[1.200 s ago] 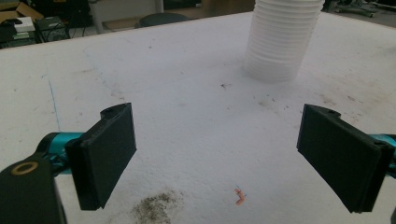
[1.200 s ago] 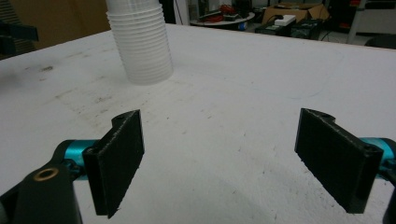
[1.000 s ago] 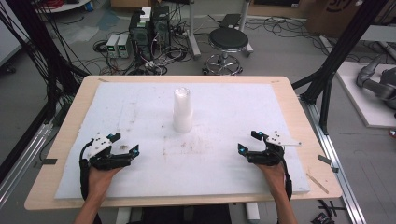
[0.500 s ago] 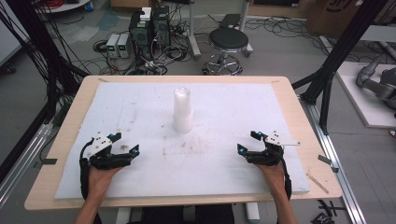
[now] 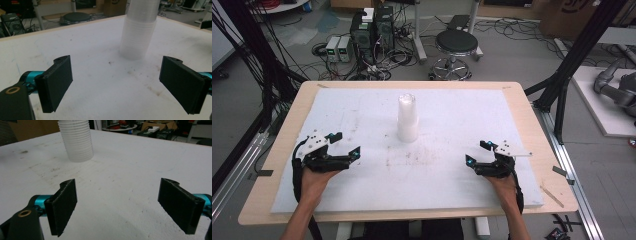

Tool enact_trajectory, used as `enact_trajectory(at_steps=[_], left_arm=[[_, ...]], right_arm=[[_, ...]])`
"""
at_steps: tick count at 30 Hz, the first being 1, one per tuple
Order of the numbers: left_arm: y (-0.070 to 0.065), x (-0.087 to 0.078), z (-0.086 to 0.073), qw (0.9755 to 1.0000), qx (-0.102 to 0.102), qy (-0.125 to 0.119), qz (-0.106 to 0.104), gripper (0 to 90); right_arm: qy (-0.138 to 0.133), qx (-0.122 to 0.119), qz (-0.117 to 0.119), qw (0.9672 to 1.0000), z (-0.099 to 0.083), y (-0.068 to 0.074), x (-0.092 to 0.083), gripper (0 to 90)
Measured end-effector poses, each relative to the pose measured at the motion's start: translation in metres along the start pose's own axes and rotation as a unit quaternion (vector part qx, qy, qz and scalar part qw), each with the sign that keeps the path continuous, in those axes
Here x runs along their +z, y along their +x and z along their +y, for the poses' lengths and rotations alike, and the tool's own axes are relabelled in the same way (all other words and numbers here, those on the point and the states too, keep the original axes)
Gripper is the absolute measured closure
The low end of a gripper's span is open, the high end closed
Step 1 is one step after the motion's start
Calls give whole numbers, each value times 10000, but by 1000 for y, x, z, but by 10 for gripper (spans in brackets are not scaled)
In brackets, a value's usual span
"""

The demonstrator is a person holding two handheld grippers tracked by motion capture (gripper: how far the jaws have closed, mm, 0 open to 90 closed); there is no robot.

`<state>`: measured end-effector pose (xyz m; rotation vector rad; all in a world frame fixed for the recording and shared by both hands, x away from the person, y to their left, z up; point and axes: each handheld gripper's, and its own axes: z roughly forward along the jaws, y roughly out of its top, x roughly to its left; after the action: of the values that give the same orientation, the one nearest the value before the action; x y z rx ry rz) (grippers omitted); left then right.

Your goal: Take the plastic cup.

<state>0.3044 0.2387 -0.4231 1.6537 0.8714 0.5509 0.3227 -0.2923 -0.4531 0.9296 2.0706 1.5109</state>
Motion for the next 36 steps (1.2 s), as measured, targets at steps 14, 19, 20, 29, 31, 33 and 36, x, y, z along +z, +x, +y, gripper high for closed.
enact_trajectory(at_steps=[14,19,20,29,31,33,36], left_arm=[[-9,31,77,9974,454,87,-557,112],[-7,43,96,9952,595,191,-750,112],[-7,46,101,9948,612,216,-783,112],[-5,78,139,9875,758,583,-1254,113],[-6,86,144,9853,761,694,-1364,112],[-7,94,147,9829,829,828,-1421,113],[-9,107,152,9795,902,1007,-1492,112]], right_arm=[[42,-5,34,10000,0,-1,1,156],[12,-50,7,10000,0,1,0,156],[19,-53,15,10000,0,1,0,156],[37,-47,17,10000,0,0,0,156],[33,-44,27,10000,0,0,0,156],[21,-53,23,10000,0,0,0,156],[30,-46,29,10000,0,0,0,156]])
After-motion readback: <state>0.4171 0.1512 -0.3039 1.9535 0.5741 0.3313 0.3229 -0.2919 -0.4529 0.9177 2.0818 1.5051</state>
